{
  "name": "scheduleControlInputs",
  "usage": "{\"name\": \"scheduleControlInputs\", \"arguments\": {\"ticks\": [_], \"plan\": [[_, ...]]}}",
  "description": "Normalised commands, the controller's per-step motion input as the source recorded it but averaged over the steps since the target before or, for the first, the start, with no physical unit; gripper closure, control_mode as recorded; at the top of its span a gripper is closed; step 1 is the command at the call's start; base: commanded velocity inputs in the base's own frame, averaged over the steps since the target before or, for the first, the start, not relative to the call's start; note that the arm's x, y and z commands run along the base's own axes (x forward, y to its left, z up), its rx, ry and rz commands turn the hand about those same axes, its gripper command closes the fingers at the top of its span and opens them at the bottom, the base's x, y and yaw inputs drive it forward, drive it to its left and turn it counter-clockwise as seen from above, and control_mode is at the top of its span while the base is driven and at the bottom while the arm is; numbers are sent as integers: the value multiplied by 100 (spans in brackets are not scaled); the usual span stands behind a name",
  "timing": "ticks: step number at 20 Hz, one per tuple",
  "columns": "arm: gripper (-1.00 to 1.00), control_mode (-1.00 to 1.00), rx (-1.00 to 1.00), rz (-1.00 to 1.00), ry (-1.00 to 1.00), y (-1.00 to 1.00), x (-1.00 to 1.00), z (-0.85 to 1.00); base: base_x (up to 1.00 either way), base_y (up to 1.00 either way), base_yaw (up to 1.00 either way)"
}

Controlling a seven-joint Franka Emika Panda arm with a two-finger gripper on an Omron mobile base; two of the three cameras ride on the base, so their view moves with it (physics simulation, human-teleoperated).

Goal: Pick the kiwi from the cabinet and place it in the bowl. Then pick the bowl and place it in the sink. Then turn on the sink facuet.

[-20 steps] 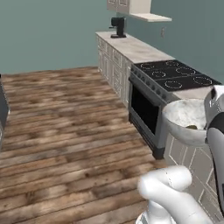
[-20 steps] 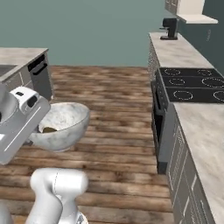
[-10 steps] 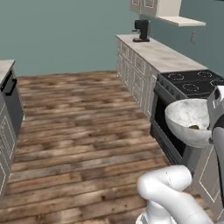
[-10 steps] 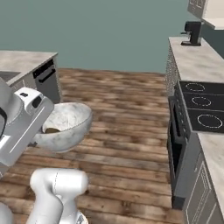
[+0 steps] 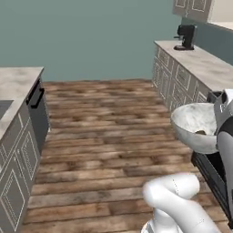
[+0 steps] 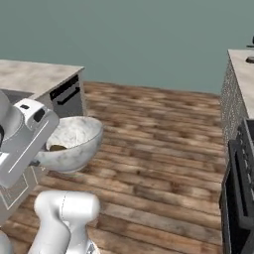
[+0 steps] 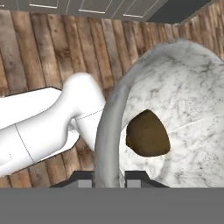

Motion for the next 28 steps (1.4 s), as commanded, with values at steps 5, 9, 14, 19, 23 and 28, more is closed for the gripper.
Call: {"name": "scheduleControlInputs", "arguments": {"ticks": [5, 9, 14, 19, 23, 28], "plan": [[100, 100, 0, 0, 0, 0, 0, 0, 100, 3, 60], [100, 100, 0, 0, 0, 0, 0, 0, 100, 0, 68], [100, 100, 0, 0, 0, 0, 0, 0, 100, 0, 70], [100, 100, 0, 0, 0, 0, 0, 0, 100, 0, 70], [100, 100, 0, 0, 0, 0, 0, 0, 97, -8, 70], [100, 100, 0, 0, 0, 0, 0, 0, 90, -25, 61]]}}
